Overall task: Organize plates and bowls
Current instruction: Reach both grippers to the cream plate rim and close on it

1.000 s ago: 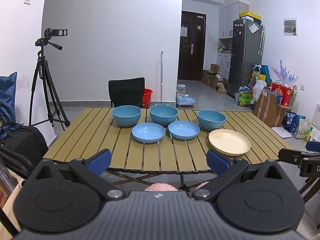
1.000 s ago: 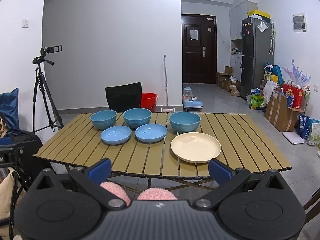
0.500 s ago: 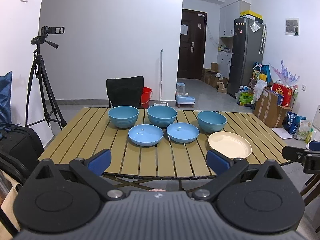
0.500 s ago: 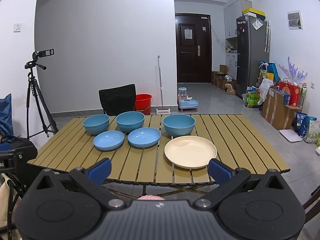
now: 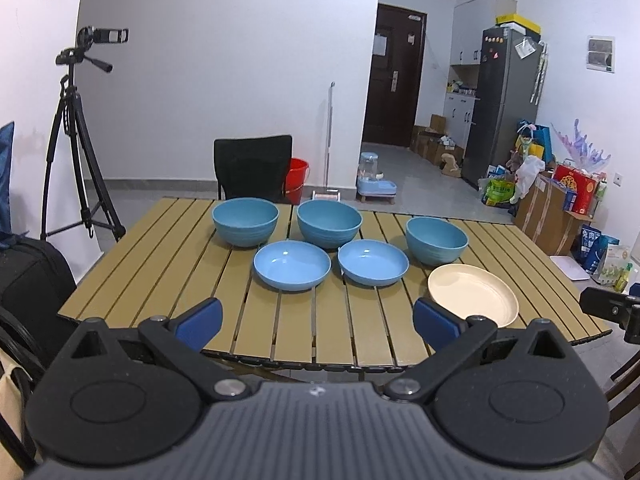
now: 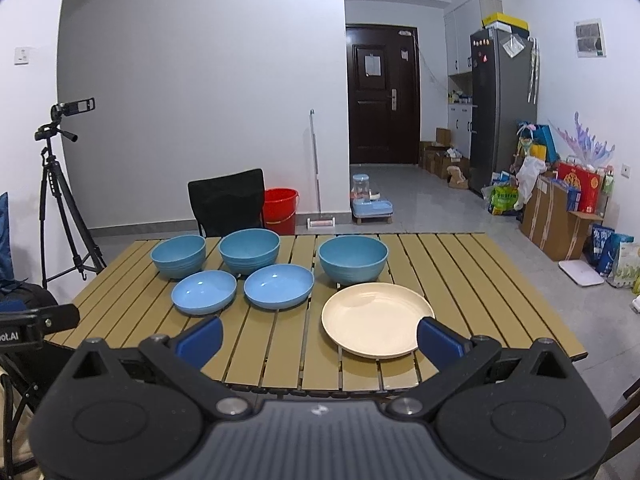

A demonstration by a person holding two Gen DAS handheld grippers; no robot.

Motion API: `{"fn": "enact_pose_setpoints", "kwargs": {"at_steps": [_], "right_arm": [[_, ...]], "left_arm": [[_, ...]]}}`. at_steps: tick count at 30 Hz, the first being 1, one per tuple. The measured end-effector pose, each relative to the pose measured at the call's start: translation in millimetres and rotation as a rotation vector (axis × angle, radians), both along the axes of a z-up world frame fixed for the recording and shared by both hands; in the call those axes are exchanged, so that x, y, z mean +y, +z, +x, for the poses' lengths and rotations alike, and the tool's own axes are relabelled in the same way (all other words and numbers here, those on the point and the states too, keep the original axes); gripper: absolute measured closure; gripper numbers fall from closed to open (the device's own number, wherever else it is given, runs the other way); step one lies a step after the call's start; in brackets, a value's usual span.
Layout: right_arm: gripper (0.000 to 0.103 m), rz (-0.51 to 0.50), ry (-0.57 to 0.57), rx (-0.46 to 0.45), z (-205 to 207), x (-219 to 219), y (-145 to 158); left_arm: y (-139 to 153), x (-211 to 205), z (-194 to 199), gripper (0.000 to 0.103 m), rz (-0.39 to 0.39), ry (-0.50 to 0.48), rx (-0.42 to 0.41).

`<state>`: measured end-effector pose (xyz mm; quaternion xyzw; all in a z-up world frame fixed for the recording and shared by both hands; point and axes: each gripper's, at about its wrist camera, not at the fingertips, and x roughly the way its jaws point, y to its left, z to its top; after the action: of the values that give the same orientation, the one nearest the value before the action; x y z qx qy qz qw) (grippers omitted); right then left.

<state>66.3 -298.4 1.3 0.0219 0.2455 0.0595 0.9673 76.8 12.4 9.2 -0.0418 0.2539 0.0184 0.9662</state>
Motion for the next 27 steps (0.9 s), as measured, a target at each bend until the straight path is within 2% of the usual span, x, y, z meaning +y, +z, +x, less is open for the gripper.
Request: {"fn": "enact_pose_setpoints", "kwargs": {"at_steps": [8,27], "right_arm": [[0.000,0.010,-0.012,0.037,29,2,-17],[0.000,-0.009,-0.043,0.112,99,1,-47]], "left_arm": [[-13,13,26,0.000,-0.033,0.014,0.051],[-30,4,92,0.000,0.011,-0.001,0.110]]}}
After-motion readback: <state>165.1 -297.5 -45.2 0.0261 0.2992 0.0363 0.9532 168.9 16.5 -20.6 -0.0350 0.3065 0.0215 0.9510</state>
